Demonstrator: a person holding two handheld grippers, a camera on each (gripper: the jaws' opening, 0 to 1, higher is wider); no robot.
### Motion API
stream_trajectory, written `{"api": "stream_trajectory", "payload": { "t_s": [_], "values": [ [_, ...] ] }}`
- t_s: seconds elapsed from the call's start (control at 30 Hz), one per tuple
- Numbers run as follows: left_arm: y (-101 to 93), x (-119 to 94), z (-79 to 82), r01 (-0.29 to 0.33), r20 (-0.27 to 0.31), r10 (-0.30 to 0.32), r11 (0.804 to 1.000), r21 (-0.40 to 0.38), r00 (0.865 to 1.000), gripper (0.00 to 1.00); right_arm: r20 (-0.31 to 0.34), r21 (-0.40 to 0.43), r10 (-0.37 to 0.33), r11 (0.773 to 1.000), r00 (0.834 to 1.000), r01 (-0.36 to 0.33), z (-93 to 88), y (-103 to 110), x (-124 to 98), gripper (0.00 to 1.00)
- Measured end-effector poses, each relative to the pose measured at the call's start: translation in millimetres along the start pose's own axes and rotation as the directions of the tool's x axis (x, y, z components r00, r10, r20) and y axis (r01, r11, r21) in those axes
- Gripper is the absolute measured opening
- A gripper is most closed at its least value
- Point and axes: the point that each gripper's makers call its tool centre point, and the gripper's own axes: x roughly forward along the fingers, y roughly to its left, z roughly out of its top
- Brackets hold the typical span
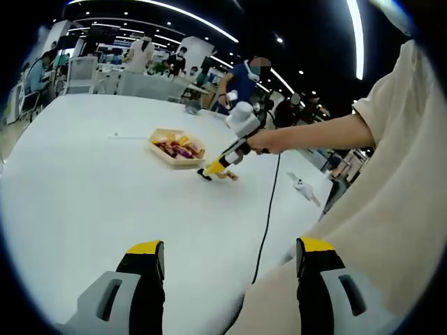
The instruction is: Place the target food into the container with the food tongs after gripping and lifting it, then release it inside without dropping or visibly crushing the food.
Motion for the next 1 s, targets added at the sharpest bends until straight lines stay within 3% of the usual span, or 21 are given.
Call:
{"api": "stream_trajectory", "payload": {
  "t_s": [1.0],
  "values": [
    [5.4,3,2.4,-0.002,-0.013,0.002,1.0,-0.014,1.0,0.77,-0.007,-0.004,-0.014,1.0,1.0,0.014,4.0,-1,11,0.27]
  ]
}}
